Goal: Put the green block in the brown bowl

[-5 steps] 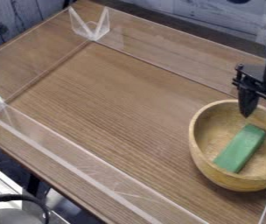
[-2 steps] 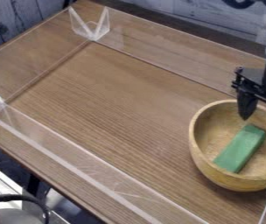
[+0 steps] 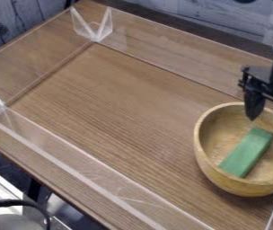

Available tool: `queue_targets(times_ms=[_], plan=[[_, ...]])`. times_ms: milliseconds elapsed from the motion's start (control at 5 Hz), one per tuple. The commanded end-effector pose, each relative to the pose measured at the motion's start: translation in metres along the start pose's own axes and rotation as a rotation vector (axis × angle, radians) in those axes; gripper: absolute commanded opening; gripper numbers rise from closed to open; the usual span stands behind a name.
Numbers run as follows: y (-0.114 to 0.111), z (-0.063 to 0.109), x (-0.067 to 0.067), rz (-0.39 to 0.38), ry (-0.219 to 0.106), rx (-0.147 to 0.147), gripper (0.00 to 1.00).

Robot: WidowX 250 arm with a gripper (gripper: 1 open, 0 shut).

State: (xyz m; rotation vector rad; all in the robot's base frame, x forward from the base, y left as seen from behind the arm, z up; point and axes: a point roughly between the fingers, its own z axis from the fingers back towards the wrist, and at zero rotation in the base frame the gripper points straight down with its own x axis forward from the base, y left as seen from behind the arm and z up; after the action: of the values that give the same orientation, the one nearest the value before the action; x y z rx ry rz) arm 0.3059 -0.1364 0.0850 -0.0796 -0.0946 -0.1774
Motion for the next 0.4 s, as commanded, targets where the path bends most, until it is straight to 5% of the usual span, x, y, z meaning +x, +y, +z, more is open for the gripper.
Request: queue_targets(times_ms=[0, 200], plan=[[0.009, 0.038, 0.008, 0.014, -0.100, -0.018, 1.00], [0.026, 0.058, 0.007, 0.039, -0.136, -0.020, 1.00]])
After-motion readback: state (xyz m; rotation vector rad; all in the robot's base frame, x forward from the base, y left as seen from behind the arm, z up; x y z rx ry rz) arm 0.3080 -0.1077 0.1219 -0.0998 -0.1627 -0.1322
